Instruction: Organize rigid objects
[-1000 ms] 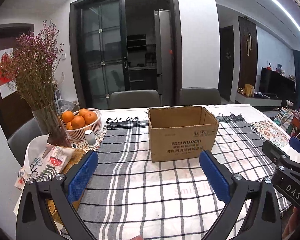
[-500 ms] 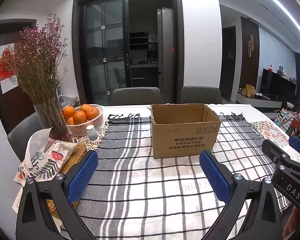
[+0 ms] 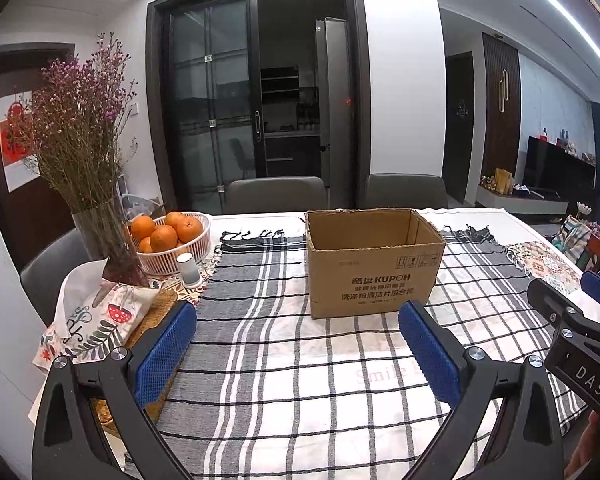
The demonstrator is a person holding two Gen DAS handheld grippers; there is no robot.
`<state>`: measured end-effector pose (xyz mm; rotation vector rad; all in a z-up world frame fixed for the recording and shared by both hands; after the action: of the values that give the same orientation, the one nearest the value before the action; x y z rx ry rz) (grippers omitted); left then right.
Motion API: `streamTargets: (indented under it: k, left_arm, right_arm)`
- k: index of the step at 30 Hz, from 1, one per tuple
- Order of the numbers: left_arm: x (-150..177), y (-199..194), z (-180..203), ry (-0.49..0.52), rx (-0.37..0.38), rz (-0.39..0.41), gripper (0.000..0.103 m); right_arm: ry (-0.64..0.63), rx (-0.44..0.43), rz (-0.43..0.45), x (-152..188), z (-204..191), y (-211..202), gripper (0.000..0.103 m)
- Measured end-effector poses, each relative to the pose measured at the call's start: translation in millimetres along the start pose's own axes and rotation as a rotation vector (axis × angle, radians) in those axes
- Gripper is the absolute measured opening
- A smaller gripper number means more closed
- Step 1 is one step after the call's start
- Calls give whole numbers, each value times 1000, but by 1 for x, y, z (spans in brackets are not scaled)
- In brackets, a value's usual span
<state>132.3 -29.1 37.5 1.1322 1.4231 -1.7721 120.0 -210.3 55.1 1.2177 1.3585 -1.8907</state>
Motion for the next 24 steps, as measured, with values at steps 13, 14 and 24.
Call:
streamTargets:
  k: [13, 14, 24]
  left_arm:
    - [1, -2, 1, 6, -3, 2, 103]
    - [1, -2, 1, 6, -3, 2, 103]
    - [0, -3, 2, 7, -3, 4, 103]
  right_arm:
    - [1, -1, -1, 1, 1, 0, 82]
    - [1, -3, 0, 1, 1, 0, 82]
    - [3, -5, 2, 1, 1, -3, 82]
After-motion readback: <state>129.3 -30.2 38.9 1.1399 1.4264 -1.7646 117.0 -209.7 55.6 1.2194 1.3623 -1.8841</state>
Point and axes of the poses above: each gripper's, at about its wrist camera, not at the fingertips, and y roughly the way its jaws point, z to its right, x to its underside, the point moved 8 cm from there along y, roughly the way its jaws point, and after that the axes turned 13 degrees about x, right-handed, at the moved point
